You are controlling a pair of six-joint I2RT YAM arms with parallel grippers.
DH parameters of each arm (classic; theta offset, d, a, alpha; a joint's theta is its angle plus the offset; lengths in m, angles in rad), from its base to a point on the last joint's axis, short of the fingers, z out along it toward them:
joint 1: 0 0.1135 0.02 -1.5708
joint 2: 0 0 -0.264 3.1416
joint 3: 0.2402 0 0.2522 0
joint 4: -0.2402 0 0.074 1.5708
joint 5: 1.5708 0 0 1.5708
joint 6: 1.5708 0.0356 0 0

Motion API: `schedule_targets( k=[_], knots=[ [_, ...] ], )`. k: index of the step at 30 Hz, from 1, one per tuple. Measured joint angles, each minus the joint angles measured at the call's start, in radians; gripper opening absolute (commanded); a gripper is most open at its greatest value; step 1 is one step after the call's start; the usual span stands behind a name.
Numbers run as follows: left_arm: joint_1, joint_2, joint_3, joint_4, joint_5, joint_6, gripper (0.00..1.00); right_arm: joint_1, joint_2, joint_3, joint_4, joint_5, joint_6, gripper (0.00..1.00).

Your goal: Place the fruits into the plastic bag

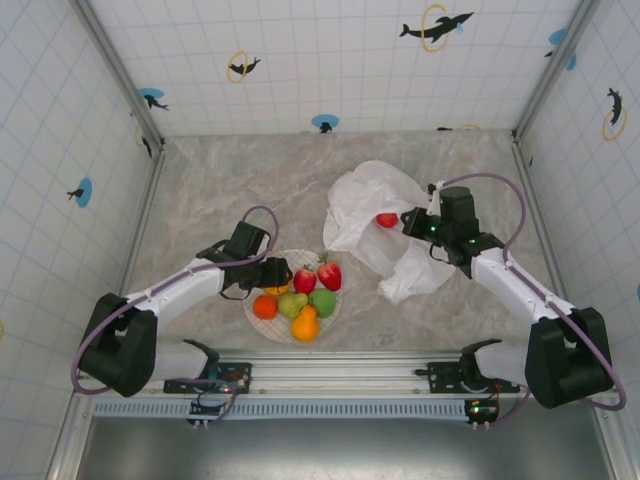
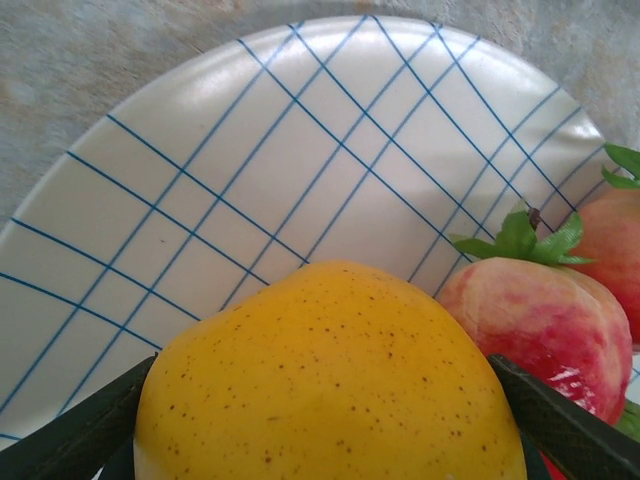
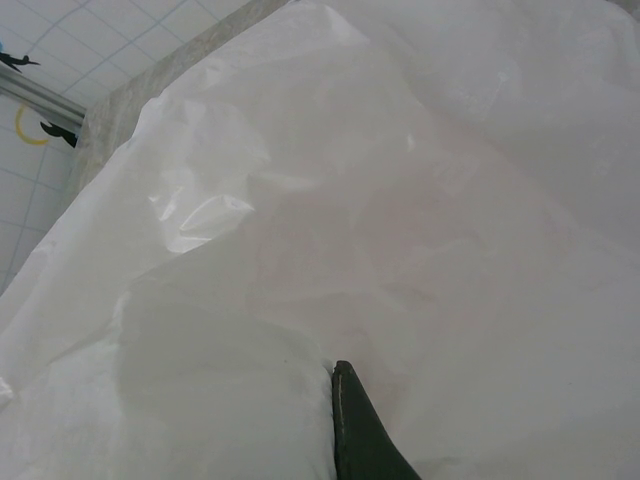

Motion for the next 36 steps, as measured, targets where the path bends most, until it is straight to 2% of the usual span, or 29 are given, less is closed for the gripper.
schedule_targets(
  k=[4, 12, 18, 20, 26, 29, 36],
  knots=[
    [0.0, -0.026, 0.0, 0.003, -0.054, 0.0, 0.65, 0.0, 0.0, -0.001, 0.0, 0.0, 0.001, 0.0],
    [0.0, -0.188, 0.003, 0.048, -0.167, 0.0, 0.6, 0.0, 0.0, -0.001, 0.001, -0.005, 0.005, 0.0],
    [-0.015, -0.288, 0.006, 0.158, -0.148, -0.003, 0.56, 0.0, 0.018, -0.001, 0.002, -0.025, 0.013, 0.0],
    [-0.06, -0.306, 0.006, 0.21, -0.138, -0.002, 0.56, 0.0, 0.034, 0.004, -0.005, -0.03, 0.013, 0.0],
    [-0.313, -0.295, 0.027, 0.342, -0.122, 0.064, 0.53, 0.003, 0.074, 0.075, -0.072, -0.031, -0.011, 0.0],
    [-0.406, -0.253, 0.051, 0.389, -0.098, 0.111, 0.52, 0.005, 0.077, 0.106, -0.097, -0.035, -0.019, 0.0],
    [-0.536, -0.117, 0.129, 0.464, -0.013, 0.209, 0.51, 0.024, 0.109, 0.163, -0.142, -0.062, -0.027, 0.0]
  ],
)
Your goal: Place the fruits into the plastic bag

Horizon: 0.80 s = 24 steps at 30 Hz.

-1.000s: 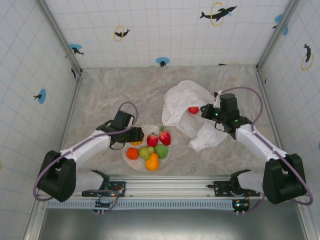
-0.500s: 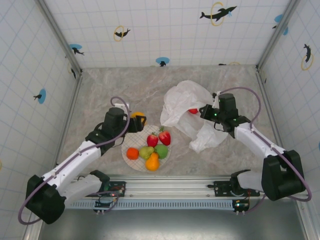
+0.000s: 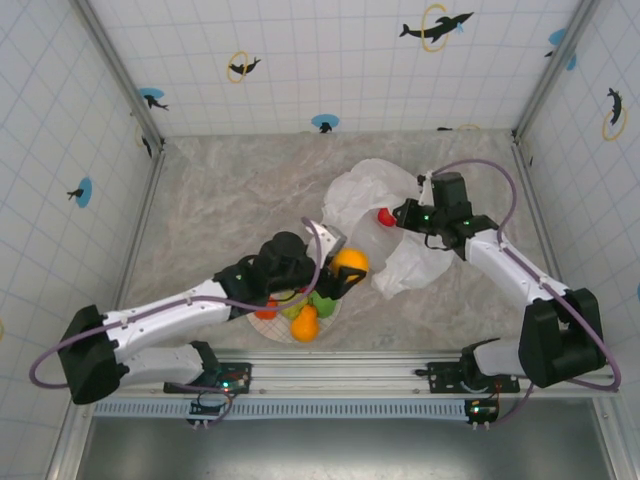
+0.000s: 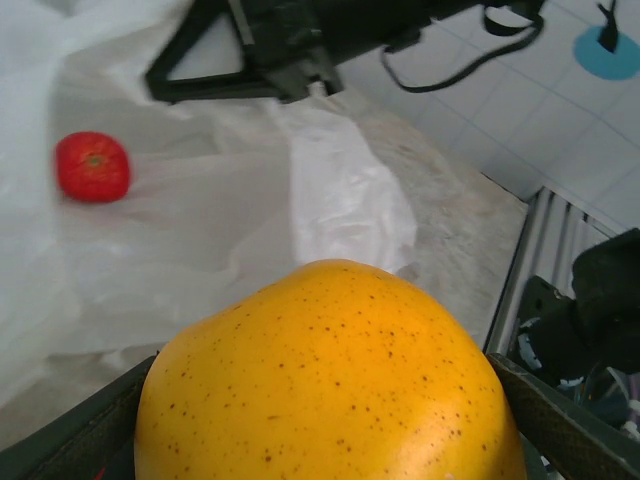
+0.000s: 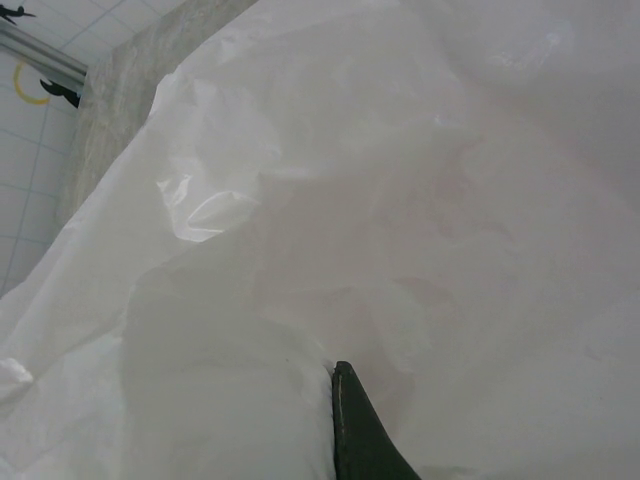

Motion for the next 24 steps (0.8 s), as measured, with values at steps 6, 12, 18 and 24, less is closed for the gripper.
schedule_targets(
  k=[6, 12, 18, 24],
  knots=[
    [-0.006, 0.198, 0.137, 0.011, -0.132, 0.023, 0.52, 0.011, 0.005, 0.045, -0.056, -0.024, -0.021, 0.0],
    [-0.007, 0.394, 0.208, 0.04, -0.246, 0.056, 0.51, 0.011, -0.005, 0.05, -0.061, -0.098, 0.007, 0.0],
    [0.014, 0.452, 0.21, 0.133, -0.376, 0.058, 0.52, 0.01, -0.021, 0.084, -0.121, -0.133, -0.006, 0.0],
    [0.062, 0.498, 0.211, 0.251, -0.387, 0.049, 0.53, 0.009, -0.045, 0.07, -0.079, -0.213, 0.039, 0.0]
  ],
)
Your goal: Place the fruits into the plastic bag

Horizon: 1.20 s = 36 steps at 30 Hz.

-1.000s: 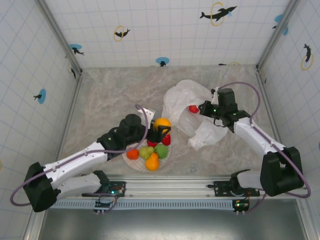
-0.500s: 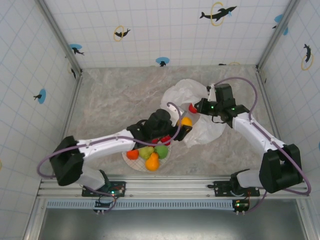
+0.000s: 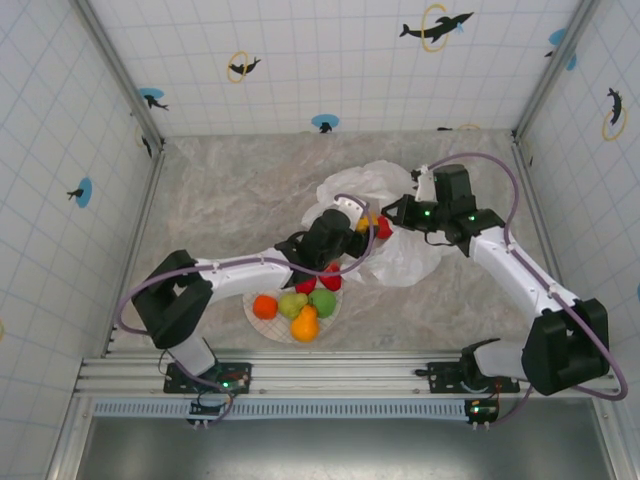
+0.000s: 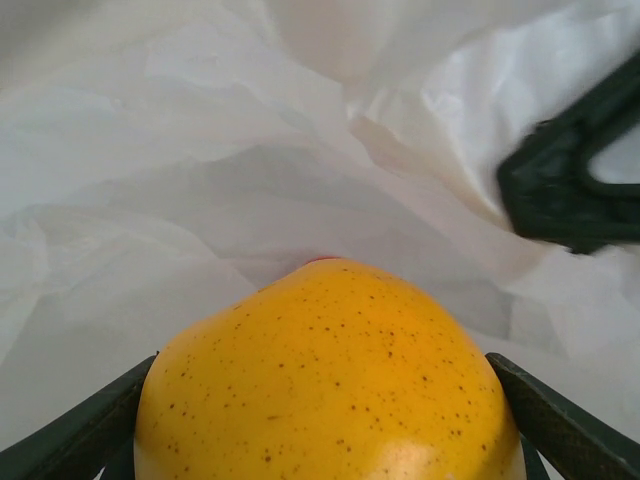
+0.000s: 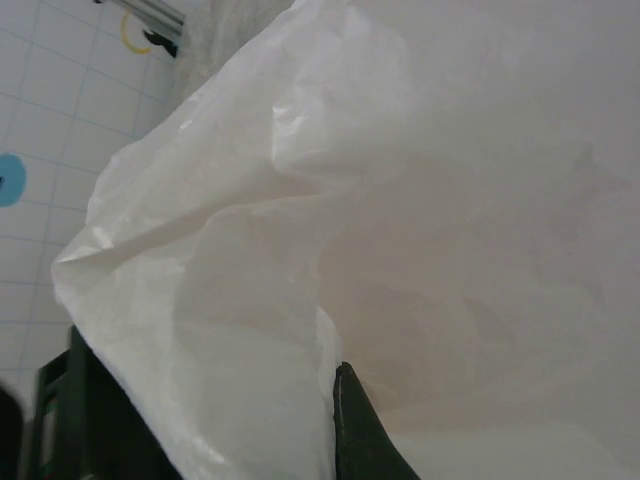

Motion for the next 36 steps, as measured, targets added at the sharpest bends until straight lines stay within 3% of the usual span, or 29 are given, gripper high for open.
schedule_targets(
  k=[14, 24, 36],
  knots=[
    [0.002, 0.18, 0.015, 0.204, 0.254, -0.133, 0.64, -0.008, -0.058, -0.229, 0.375, -0.077, 0.326, 0.0],
    [0.002, 0.313, 0.075, 0.338, 0.286, -0.212, 0.76, -0.039, -0.08, -0.324, 0.51, -0.05, 0.479, 0.0],
    [0.002, 0.325, 0.08, 0.338, 0.282, -0.221, 0.9, -0.085, -0.091, -0.344, 0.572, -0.072, 0.513, 0.0]
  ],
)
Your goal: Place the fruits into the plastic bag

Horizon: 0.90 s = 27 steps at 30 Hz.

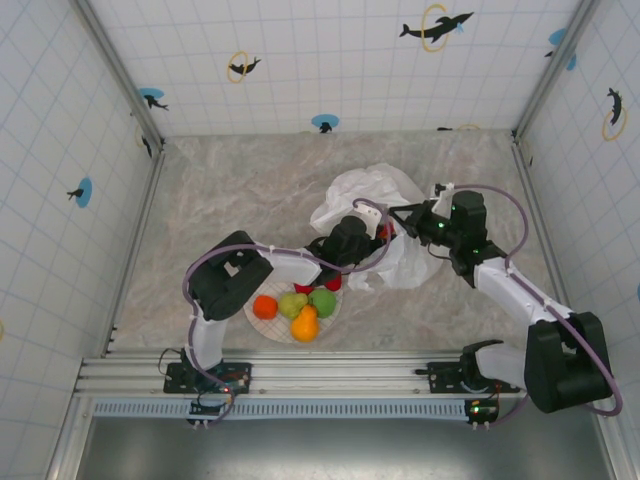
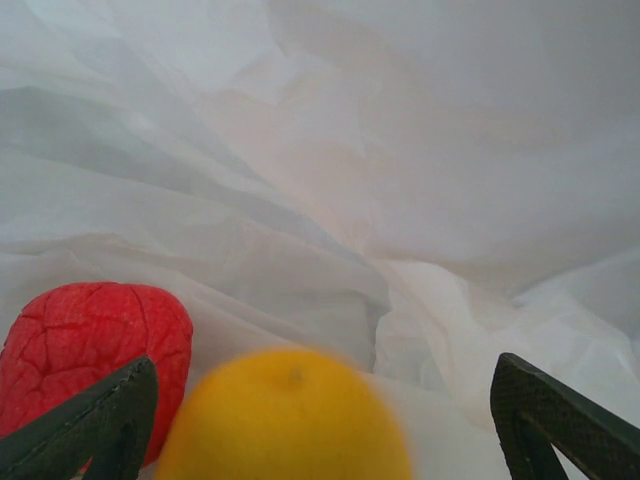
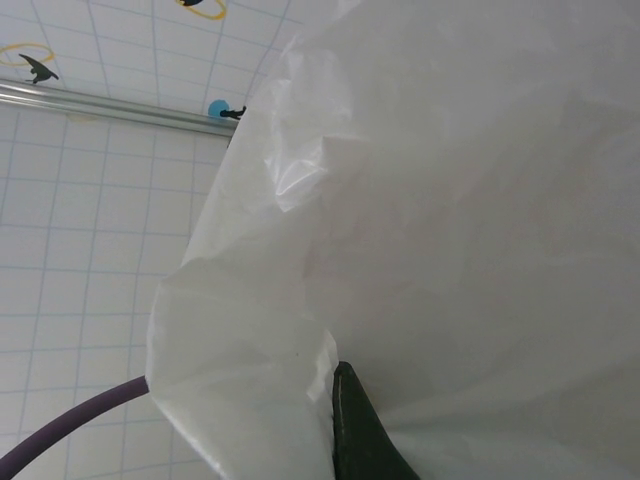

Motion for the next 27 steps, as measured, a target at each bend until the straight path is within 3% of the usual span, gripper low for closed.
schedule_targets(
  k=[11, 27],
  knots=[
    [0.0, -0.082, -0.053, -0.044, -0.003, 0.041, 0.9, -0.028, -0.012, -0.013, -0.006, -0.007, -0.021, 0.0],
    [0.059, -0.499, -0.264, -0.378, 0.033, 0.08, 0.84, -0.053, 0.007, -0.013, -0.119, 0.042, -0.185, 0.0]
  ],
)
